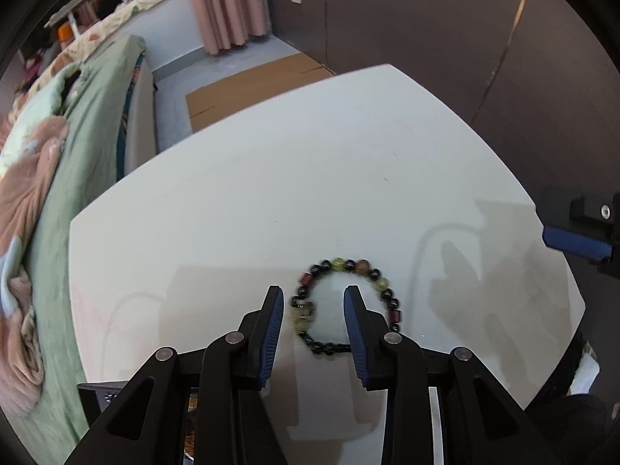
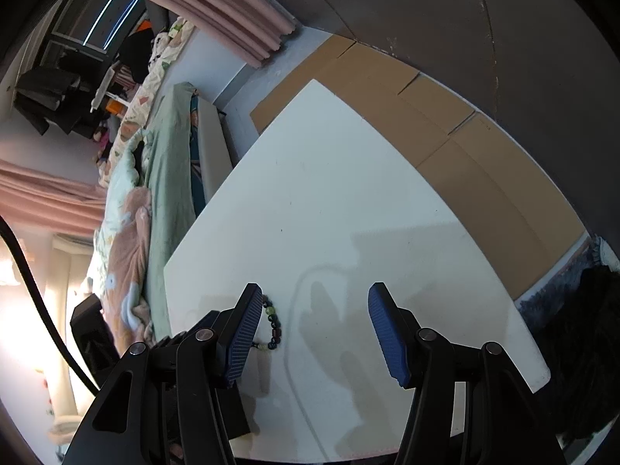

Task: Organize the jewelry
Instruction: 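Close the right gripper on the dark bead bracelet and lift it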

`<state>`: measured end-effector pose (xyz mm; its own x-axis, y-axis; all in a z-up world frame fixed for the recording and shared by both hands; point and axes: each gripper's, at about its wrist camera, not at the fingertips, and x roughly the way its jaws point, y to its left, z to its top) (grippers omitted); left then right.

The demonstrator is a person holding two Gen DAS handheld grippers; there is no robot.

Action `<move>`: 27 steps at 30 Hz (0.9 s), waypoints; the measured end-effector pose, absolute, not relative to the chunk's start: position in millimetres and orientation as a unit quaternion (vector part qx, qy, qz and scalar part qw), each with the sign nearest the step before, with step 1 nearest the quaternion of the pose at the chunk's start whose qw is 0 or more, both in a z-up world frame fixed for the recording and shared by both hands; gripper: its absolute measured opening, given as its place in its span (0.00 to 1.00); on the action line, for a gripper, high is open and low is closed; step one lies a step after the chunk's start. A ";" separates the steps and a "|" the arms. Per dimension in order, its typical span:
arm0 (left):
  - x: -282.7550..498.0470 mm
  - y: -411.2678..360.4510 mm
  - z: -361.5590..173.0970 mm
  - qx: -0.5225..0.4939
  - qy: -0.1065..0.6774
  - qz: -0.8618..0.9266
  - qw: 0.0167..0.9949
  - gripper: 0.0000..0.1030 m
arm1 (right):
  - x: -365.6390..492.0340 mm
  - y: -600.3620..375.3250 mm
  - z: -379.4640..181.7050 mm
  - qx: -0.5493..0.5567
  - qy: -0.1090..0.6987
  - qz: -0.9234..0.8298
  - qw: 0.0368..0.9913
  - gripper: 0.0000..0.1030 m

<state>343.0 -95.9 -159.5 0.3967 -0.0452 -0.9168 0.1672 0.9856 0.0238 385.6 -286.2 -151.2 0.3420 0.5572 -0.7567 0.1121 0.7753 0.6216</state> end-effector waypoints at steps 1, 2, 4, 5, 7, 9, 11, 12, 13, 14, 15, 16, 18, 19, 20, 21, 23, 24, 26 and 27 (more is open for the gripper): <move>342.5 -97.1 -160.2 0.062 0.546 -0.063 0.833 0.33 | 385.2 -286.3 -151.1 0.301 0.554 0.146 0.762 0.56; 342.4 -99.2 -161.4 0.074 0.546 -0.057 0.833 0.33 | 385.0 -286.2 -151.5 0.300 0.554 0.145 0.762 0.56; 343.1 -101.7 -165.9 0.093 0.551 -0.046 0.828 0.33 | 385.6 -285.2 -152.0 0.296 0.555 0.141 0.765 0.56; 343.2 -101.6 -166.0 0.093 0.552 -0.045 0.828 0.33 | 386.0 -284.7 -152.6 0.293 0.556 0.138 0.765 0.56; 344.7 -100.3 -167.2 0.094 0.555 -0.041 0.825 0.33 | 385.9 -284.7 -153.7 0.292 0.559 0.137 0.764 0.56; 345.8 -101.8 -168.9 0.101 0.559 -0.036 0.822 0.32 | 385.4 -284.7 -152.7 0.292 0.559 0.140 0.763 0.56; 346.9 -100.9 -169.1 0.100 0.560 -0.036 0.822 0.32 | 384.8 -282.4 -149.7 0.284 0.558 0.145 0.766 0.56; 346.8 -100.2 -169.1 0.100 0.560 -0.035 0.822 0.28 | 385.0 -281.2 -149.0 0.280 0.558 0.148 0.767 0.56; 347.3 -99.0 -168.9 0.101 0.560 -0.031 0.822 0.26 | 385.0 -280.3 -149.0 0.277 0.559 0.149 0.767 0.56; 349.3 -97.1 -169.6 0.102 0.560 -0.024 0.822 0.17 | 384.8 -279.9 -149.5 0.275 0.559 0.150 0.767 0.56; 350.1 -94.7 -170.4 0.110 0.557 -0.015 0.823 0.11 | 384.9 -280.4 -150.1 0.273 0.560 0.151 0.767 0.56; 350.3 -92.2 -170.2 0.105 0.556 -0.018 0.824 0.11 | 385.0 -279.8 -150.5 0.271 0.561 0.151 0.767 0.56; 350.6 -90.8 -169.9 0.101 0.556 -0.028 0.825 0.11 | 384.5 -279.9 -150.7 0.270 0.562 0.150 0.768 0.56; 350.1 -90.7 -169.9 0.103 0.555 -0.030 0.825 0.11 | 384.1 -280.4 -150.6 0.270 0.561 0.150 0.768 0.56; 349.9 -91.0 -169.7 0.101 0.553 -0.031 0.826 0.10 | 383.8 -281.0 -150.3 0.271 0.561 0.150 0.768 0.56; 349.7 -89.4 -168.0 0.094 0.550 -0.032 0.829 0.04 | 382.8 -281.5 -149.8 0.272 0.559 0.149 0.769 0.56; 349.1 -83.4 -163.4 0.074 0.545 -0.039 0.834 0.03 | 382.4 -282.0 -149.2 0.273 0.558 0.148 0.770 0.56; 348.8 -78.5 -159.9 0.052 0.544 -0.048 0.836 0.03 | 382.0 -281.5 -149.9 0.273 0.558 0.148 0.770 0.56; 346.8 -70.7 -151.2 0.022 0.538 -0.059 0.841 0.03 | 382.4 -281.4 -151.0 0.270 0.560 0.150 0.769 0.56; 346.2 -67.2 -146.3 0.012 0.533 -0.063 0.844 0.03 | 382.8 -280.2 -151.4 0.268 0.561 0.150 0.768 0.56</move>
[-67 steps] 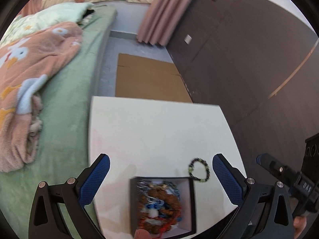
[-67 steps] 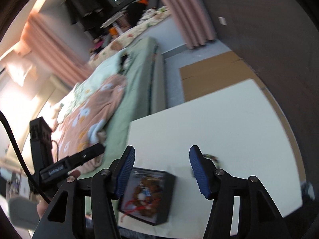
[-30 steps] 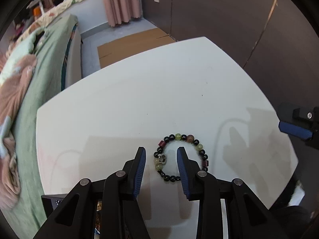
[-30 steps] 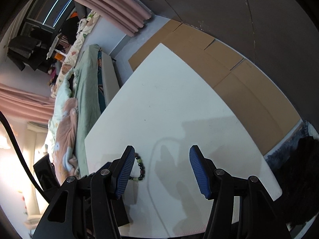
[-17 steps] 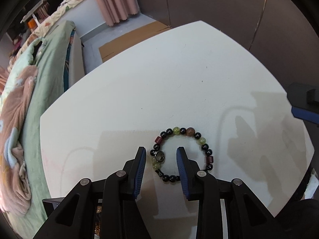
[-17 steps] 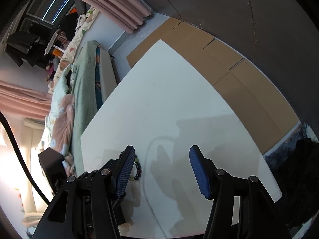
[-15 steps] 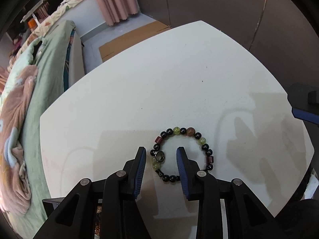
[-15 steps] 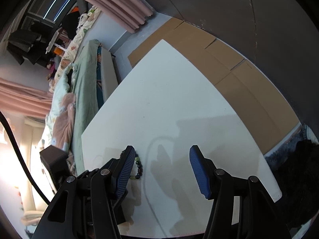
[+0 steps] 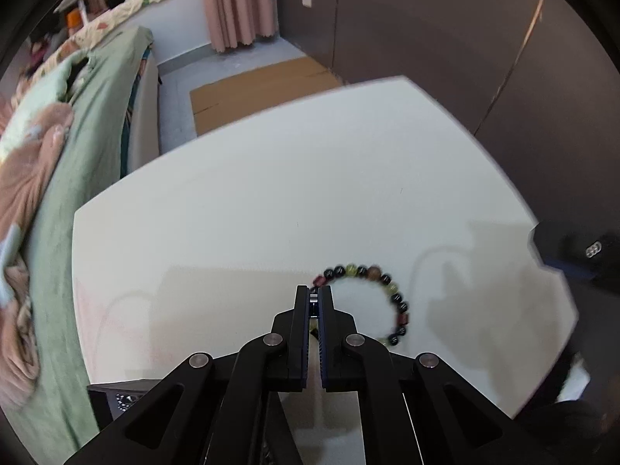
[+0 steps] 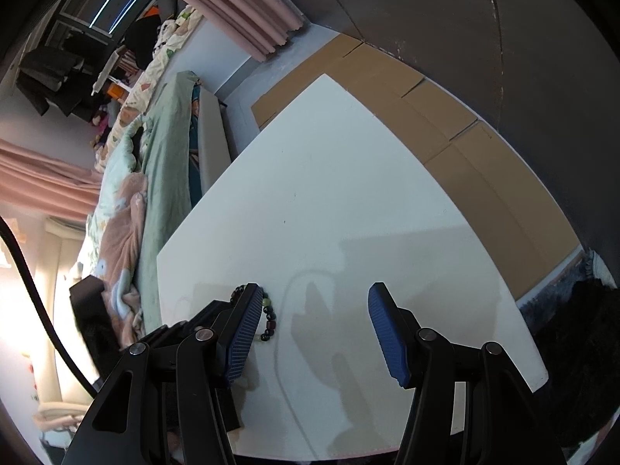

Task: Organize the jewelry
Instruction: 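Close the right gripper on the dark bead bracelet and lift it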

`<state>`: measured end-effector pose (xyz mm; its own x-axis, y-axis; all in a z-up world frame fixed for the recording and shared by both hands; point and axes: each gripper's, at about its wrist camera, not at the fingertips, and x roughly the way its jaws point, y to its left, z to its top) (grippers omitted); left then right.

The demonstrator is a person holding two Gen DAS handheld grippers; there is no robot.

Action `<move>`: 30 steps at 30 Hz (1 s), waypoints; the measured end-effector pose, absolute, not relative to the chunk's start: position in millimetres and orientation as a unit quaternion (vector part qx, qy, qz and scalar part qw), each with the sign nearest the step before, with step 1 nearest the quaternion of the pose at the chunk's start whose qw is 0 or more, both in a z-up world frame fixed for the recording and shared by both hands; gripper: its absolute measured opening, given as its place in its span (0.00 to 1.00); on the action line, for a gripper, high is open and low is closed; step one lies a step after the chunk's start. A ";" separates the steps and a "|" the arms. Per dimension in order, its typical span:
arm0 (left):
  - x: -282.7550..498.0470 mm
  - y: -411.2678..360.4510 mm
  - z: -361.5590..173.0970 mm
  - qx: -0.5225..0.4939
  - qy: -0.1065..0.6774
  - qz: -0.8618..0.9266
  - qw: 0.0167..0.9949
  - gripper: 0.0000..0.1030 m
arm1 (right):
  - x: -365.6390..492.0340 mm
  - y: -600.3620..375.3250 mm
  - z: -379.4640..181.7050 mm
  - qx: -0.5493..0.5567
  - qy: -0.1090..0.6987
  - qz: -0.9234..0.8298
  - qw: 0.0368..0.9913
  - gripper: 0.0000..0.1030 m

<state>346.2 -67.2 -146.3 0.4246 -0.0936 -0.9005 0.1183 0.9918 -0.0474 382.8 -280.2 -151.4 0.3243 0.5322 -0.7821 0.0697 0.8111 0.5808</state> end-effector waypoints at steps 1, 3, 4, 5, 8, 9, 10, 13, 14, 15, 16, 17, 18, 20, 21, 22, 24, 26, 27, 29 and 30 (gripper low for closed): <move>345.7 -64.0 -141.4 0.001 0.529 -0.067 0.846 0.03 | 382.9 -278.7 -151.9 0.267 0.562 0.151 0.768 0.56; 344.0 -59.7 -133.5 -0.025 0.523 -0.080 0.849 0.03 | 383.8 -273.2 -152.3 0.263 0.564 0.153 0.768 0.56; 343.4 -56.7 -130.0 -0.036 0.519 -0.084 0.850 0.03 | 384.0 -271.1 -152.5 0.262 0.565 0.153 0.768 0.56; 342.0 -56.2 -127.0 -0.039 0.516 -0.085 0.852 0.03 | 383.9 -268.9 -152.9 0.260 0.565 0.155 0.767 0.56; 340.3 -51.7 -120.6 -0.047 0.508 -0.089 0.855 0.03 | 384.1 -259.6 -155.2 0.248 0.570 0.159 0.767 0.56; 339.2 -49.2 -118.4 -0.050 0.506 -0.089 0.856 0.03 | 384.5 -255.8 -156.4 0.243 0.571 0.161 0.767 0.56; 337.6 -46.7 -116.0 -0.053 0.504 -0.089 0.857 0.03 | 385.1 -252.9 -157.6 0.238 0.573 0.162 0.767 0.56; 333.6 -37.7 -107.1 -0.063 0.495 -0.091 0.862 0.03 | 386.8 -240.1 -162.2 0.220 0.578 0.170 0.767 0.56; 332.9 -35.5 -105.1 -0.066 0.493 -0.091 0.863 0.03 | 387.6 -234.9 -164.5 0.213 0.581 0.172 0.767 0.56; 331.5 -32.2 -102.8 -0.068 0.490 -0.092 0.864 0.03 | 387.6 -231.7 -166.3 0.208 0.582 0.173 0.767 0.56; 329.9 -29.6 -100.1 -0.069 0.488 -0.091 0.865 0.03 | 388.4 -226.0 -169.0 0.201 0.585 0.175 0.766 0.56; 327.9 -26.6 -98.5 -0.070 0.486 -0.091 0.866 0.03 | 388.0 -223.2 -170.7 0.197 0.586 0.176 0.766 0.55; 326.2 -23.5 -96.8 -0.071 0.484 -0.091 0.867 0.03 | 388.4 -217.6 -172.6 0.190 0.589 0.178 0.765 0.55; 323.4 -17.4 -94.4 -0.075 0.483 -0.090 0.868 0.03 | 388.6 -208.6 -174.5 0.179 0.590 0.183 0.766 0.52; 321.4 -13.6 -93.2 -0.077 0.482 -0.089 0.868 0.03 | 388.4 -203.6 -175.5 0.171 0.591 0.184 0.767 0.52; 318.8 -10.3 -93.3 -0.078 0.482 -0.088 0.868 0.03 | 388.6 -199.6 -175.9 0.165 0.591 0.184 0.768 0.51; 314.8 -2.6 -91.8 -0.081 0.482 -0.087 0.868 0.03 | 388.4 -190.6 -177.7 0.153 0.593 0.184 0.769 0.50; 310.9 4.2 -90.4 -0.084 0.482 -0.087 0.868 0.03 | 387.7 -180.3 -180.1 0.137 0.596 0.184 0.770 0.46; 308.8 8.2 -89.2 -0.086 0.483 -0.087 0.867 0.03 | 386.5 -174.7 -178.5 0.123 0.591 0.178 0.777 0.46; 303.6 15.8 -88.7 -0.090 0.485 -0.087 0.866 0.03 | 385.7 -165.0 -177.5 0.098 0.590 0.167 0.784 0.38; 301.4 19.7 -88.6 -0.093 0.486 -0.087 0.865 0.03 | 384.2 -164.4 -176.5 0.096 0.588 0.159 0.787 0.33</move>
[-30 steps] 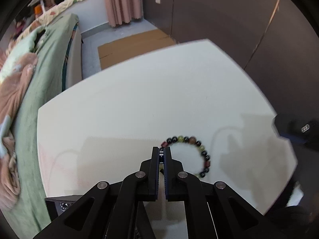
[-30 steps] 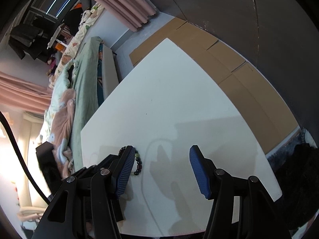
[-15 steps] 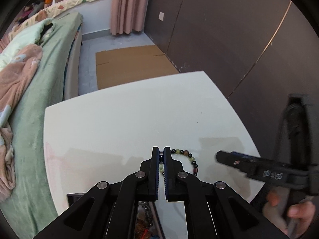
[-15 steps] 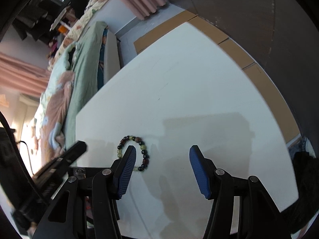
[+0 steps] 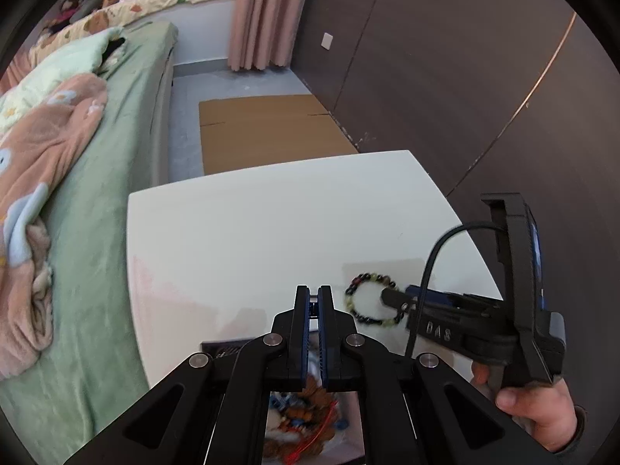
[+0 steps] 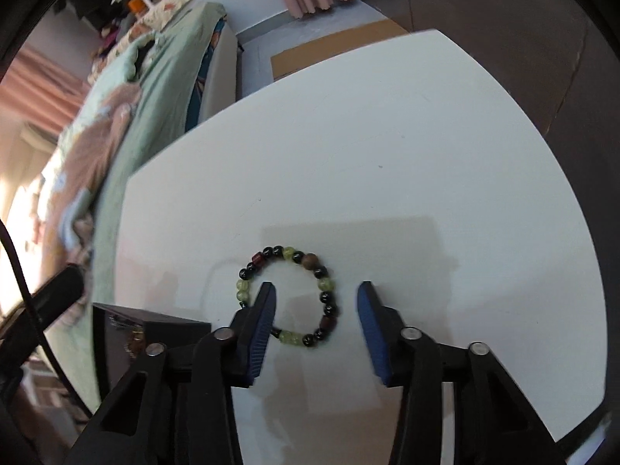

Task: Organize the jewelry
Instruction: 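Close the right gripper on the dark bead bracelet and lift it, then carry the bead bracelet over the black box and release it with the right gripper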

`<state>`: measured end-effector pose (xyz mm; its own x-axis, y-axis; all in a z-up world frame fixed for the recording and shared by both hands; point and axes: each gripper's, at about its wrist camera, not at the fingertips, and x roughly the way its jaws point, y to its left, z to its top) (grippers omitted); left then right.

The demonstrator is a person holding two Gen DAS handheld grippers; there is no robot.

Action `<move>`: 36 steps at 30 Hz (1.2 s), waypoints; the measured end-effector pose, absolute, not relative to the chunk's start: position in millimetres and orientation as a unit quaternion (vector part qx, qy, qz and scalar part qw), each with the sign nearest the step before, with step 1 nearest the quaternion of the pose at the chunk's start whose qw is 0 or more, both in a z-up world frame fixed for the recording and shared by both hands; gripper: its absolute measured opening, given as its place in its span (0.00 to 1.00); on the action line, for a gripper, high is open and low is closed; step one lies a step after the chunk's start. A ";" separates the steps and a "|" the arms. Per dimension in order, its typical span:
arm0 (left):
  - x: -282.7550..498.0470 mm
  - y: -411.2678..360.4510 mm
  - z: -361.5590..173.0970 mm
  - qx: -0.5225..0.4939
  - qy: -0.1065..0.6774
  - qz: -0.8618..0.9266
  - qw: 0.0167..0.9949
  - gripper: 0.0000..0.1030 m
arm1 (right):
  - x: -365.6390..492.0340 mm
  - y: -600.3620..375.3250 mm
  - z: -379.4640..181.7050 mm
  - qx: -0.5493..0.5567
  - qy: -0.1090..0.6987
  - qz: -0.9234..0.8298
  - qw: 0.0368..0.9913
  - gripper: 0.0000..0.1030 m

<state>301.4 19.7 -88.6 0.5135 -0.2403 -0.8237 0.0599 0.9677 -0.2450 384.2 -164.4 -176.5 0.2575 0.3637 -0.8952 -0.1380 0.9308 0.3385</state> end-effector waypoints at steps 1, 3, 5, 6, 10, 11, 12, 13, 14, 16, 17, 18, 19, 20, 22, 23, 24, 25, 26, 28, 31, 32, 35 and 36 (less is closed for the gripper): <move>299.2 24.2 -88.5 -0.095 0.487 -0.086 0.864 0.03 | 384.2 -163.6 -178.3 0.103 0.595 0.157 0.782 0.13; 295.5 30.6 -89.2 -0.100 0.491 -0.085 0.861 0.03 | 383.2 -163.3 -178.2 0.111 0.596 0.155 0.780 0.10; 290.9 38.5 -88.1 -0.111 0.493 -0.090 0.858 0.03 | 380.5 -164.6 -173.9 0.133 0.591 0.165 0.778 0.10; 288.7 41.4 -87.0 -0.117 0.491 -0.095 0.858 0.03 | 379.0 -165.1 -169.6 0.143 0.586 0.173 0.779 0.10; 280.4 46.8 -82.6 -0.131 0.491 -0.116 0.853 0.04 | 367.2 -164.8 -141.5 0.143 0.549 0.185 0.802 0.09; 278.8 47.1 -81.4 -0.134 0.493 -0.124 0.851 0.04 | 364.9 -164.4 -135.0 0.144 0.543 0.188 0.806 0.09; 277.2 46.2 -80.5 -0.136 0.494 -0.129 0.849 0.04 | 360.6 -165.0 -127.7 0.146 0.535 0.192 0.810 0.09; 276.1 45.9 -80.1 -0.137 0.497 -0.133 0.847 0.05 | 358.7 -163.6 -122.7 0.147 0.531 0.193 0.812 0.09; 274.7 45.7 -79.7 -0.138 0.501 -0.138 0.843 0.09 | 355.6 -163.6 -116.4 0.147 0.525 0.195 0.815 0.09; 273.3 46.9 -80.0 -0.141 0.506 -0.141 0.839 0.28 | 349.6 -163.7 -105.1 0.147 0.515 0.199 0.821 0.09; 272.1 47.9 -79.5 -0.144 0.507 -0.141 0.838 0.47 | 346.8 -162.3 -100.5 0.148 0.510 0.200 0.824 0.09; 270.6 49.4 -78.1 -0.148 0.504 -0.140 0.840 0.59 | 344.9 -162.3 -96.6 0.149 0.505 0.200 0.826 0.09; 269.2 51.5 -76.1 -0.152 0.500 -0.139 0.841 0.62 | 342.2 -163.0 -91.6 0.152 0.500 0.202 0.828 0.09; 267.5 54.2 -73.9 -0.158 0.495 -0.138 0.843 0.64 | 341.5 -161.2 -88.1 0.155 0.496 0.204 0.830 0.09; 264.7 60.0 -70.4 -0.169 0.490 -0.137 0.844 0.64 | 337.6 -158.9 -80.8 0.159 0.487 0.209 0.833 0.09; 263.4 63.9 -68.8 -0.174 0.487 -0.133 0.846 0.64 | 335.4 -157.8 -77.3 0.162 0.483 0.212 0.834 0.09; 262.5 67.3 -67.7 -0.177 0.484 -0.128 0.847 0.64 | 332.2 -158.0 -72.8 0.165 0.478 0.217 0.835 0.09; 261.3 71.4 -66.8 -0.181 0.483 -0.120 0.849 0.64 | 329.2 -156.4 -69.9 0.167 0.475 0.220 0.836 0.09; 260.6 74.8 -66.6 -0.183 0.482 -0.114 0.849 0.64 | 325.1 -155.6 -65.0 0.167 0.471 0.225 0.836 0.09; 258.9 79.6 -64.6 -0.189 0.482 -0.106 0.849 0.64 | 318.6 -150.7 -56.5 0.165 0.464 0.236 0.837 0.09; 253.3 85.8 -56.6 -0.197 0.472 -0.098 0.854 0.64 | 309.1 -136.6 -47.0 0.160 0.457 0.251 0.838 0.09; 251.0 87.1 -53.8 -0.196 0.469 -0.095 0.856 0.64 | 305.2 -133.9 -44.3 0.158 0.455 0.256 0.838 0.09; 245.6 91.0 -47.9 -0.198 0.463 -0.090 0.859 0.64 | 297.9 -124.9 -42.5 0.150 0.459 0.270 0.833 0.10; 244.3 92.4 -46.9 -0.199 0.463 -0.088 0.859 0.64 | 297.5 -122.1 -43.3 0.147 0.466 0.272 0.829 0.10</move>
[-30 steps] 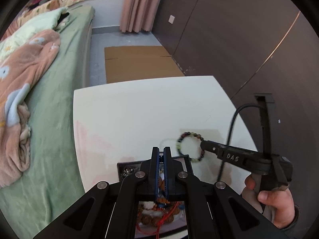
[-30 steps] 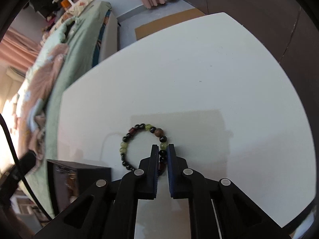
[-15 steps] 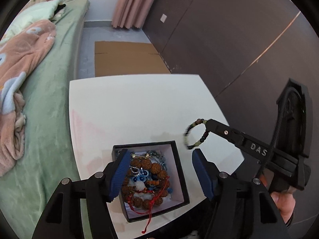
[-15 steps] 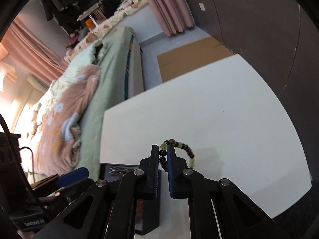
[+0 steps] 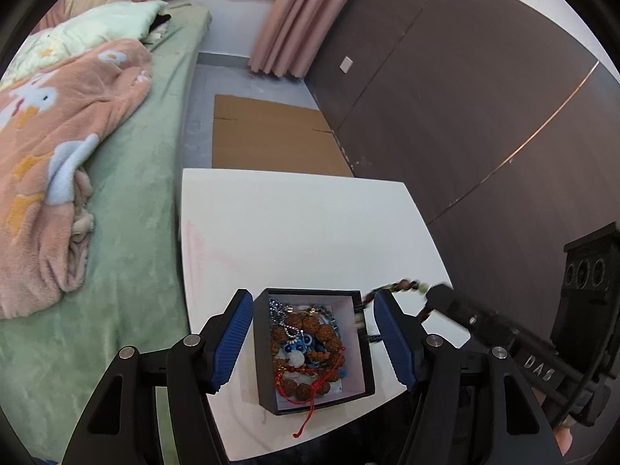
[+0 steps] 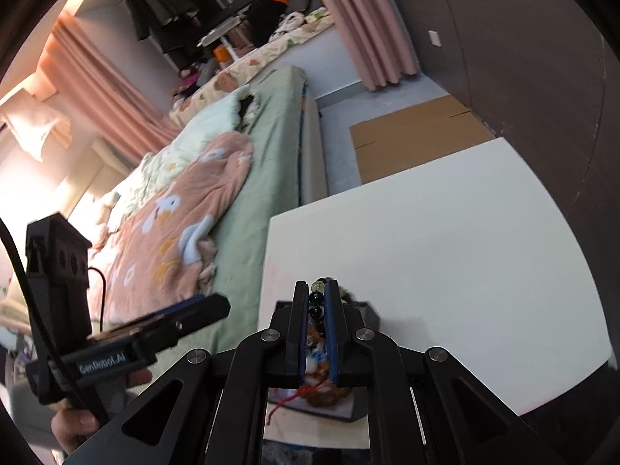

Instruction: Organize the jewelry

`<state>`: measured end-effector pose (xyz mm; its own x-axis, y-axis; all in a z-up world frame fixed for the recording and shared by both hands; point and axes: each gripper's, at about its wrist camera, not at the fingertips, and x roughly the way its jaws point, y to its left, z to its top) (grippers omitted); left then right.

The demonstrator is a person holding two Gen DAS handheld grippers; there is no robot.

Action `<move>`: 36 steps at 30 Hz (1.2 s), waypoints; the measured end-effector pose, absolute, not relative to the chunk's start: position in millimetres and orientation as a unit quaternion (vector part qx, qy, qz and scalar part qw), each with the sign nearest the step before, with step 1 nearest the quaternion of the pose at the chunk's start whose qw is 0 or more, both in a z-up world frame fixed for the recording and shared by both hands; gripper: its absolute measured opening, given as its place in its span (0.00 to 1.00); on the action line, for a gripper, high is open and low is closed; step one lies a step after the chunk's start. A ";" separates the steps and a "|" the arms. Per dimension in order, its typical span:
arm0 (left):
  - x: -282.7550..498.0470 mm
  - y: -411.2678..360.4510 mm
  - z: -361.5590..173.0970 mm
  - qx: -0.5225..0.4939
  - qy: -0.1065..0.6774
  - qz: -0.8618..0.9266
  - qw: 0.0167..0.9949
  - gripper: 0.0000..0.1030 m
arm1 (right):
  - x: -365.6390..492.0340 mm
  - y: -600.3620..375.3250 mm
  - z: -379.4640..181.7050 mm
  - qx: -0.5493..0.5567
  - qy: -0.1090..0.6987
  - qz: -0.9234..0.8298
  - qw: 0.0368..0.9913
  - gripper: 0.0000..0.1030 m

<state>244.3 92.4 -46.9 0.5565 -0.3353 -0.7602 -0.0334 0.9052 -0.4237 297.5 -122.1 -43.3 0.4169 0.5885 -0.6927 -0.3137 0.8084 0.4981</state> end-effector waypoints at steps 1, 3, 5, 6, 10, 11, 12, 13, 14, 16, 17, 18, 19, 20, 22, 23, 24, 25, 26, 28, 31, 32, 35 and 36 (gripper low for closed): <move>242.6 93.8 -45.5 -0.201 0.462 -0.086 0.860 0.64 | 297.0 -120.5 -45.0 0.147 0.475 0.272 0.824 0.10; 239.9 95.1 -42.6 -0.203 0.460 -0.082 0.861 0.64 | 296.9 -121.1 -47.0 0.152 0.487 0.271 0.816 0.18; 236.9 95.1 -38.0 -0.204 0.455 -0.081 0.863 0.64 | 293.3 -126.2 -42.5 0.157 0.481 0.266 0.821 0.39; 235.2 94.6 -35.8 -0.203 0.452 -0.081 0.865 0.64 | 290.5 -131.2 -37.2 0.159 0.470 0.262 0.828 0.43; 229.1 88.6 -28.6 -0.199 0.447 -0.080 0.869 0.64 | 282.6 -143.8 -25.6 0.168 0.453 0.262 0.835 0.50; 227.6 85.7 -27.3 -0.196 0.446 -0.080 0.869 0.64 | 280.5 -147.3 -25.0 0.171 0.453 0.263 0.834 0.50; 226.2 83.4 -26.4 -0.194 0.446 -0.080 0.870 0.64 | 279.5 -149.7 -25.2 0.172 0.454 0.263 0.834 0.50; 224.8 79.5 -24.5 -0.191 0.446 -0.080 0.871 0.64 | 277.5 -152.0 -25.7 0.172 0.455 0.263 0.833 0.50; 224.0 76.9 -22.9 -0.188 0.445 -0.081 0.872 0.64 | 274.9 -154.2 -25.9 0.171 0.455 0.262 0.834 0.50; 219.4 68.9 -19.4 -0.177 0.441 -0.082 0.876 0.64 | 269.8 -160.6 -26.8 0.169 0.453 0.262 0.835 0.50; 216.5 64.6 -18.4 -0.171 0.439 -0.080 0.878 0.64 | 269.8 -162.6 -27.3 0.168 0.453 0.261 0.836 0.50; 215.0 61.9 -17.8 -0.167 0.438 -0.079 0.880 0.64 | 266.9 -167.0 -28.5 0.165 0.452 0.258 0.838 0.50; 211.4 57.6 -17.3 -0.160 0.435 -0.077 0.883 0.64 | 264.7 -171.4 -30.5 0.165 0.452 0.256 0.839 0.50; 209.3 54.5 -17.2 -0.156 0.433 -0.076 0.884 0.64 | 262.1 -175.4 -31.2 0.165 0.452 0.254 0.839 0.51; 202.0 46.5 -16.0 -0.145 0.423 -0.070 0.892 0.64 | 257.4 -186.6 -34.3 0.166 0.453 0.247 0.840 0.52; 198.6 42.2 -14.8 -0.137 0.418 -0.069 0.896 0.64 | 255.6 -191.4 -35.1 0.167 0.452 0.245 0.841 0.54; 196.1 38.3 -14.3 -0.130 0.413 -0.069 0.899 0.64 | 253.1 -200.0 -36.8 0.170 0.449 0.239 0.844 0.56; 191.7 32.3 -13.6 -0.121 0.407 -0.071 0.903 0.64 | 251.4 -206.1 -37.8 0.171 0.447 0.236 0.846 0.61; 189.3 28.7 -13.3 -0.116 0.403 -0.072 0.905 0.64 | 249.5 -212.5 -39.1 0.172 0.445 0.232 0.848 0.64; 182.4 20.8 -13.0 -0.107 0.393 -0.072 0.911 0.64 | 246.5 -225.3 -41.5 0.176 0.440 0.219 0.853 0.65; 173.5 13.9 -12.5 -0.106 0.378 -0.068 0.917 0.64 | 243.8 -238.6 -46.3 0.178 0.441 0.206 0.855 0.65; 171.2 12.4 -12.2 -0.107 0.374 -0.066 0.919 0.64 | 242.7 -241.1 -47.9 0.178 0.443 0.202 0.855 0.65; 162.2 9.9 -10.7 -0.119 0.364 -0.064 0.922 0.82 | 236.7 -242.7 -47.4 0.166 0.444 0.204 0.856 0.68; 158.3 8.3 -10.3 -0.120 0.360 -0.062 0.923 0.87 | 233.6 -241.9 -46.9 0.159 0.444 0.206 0.857 0.71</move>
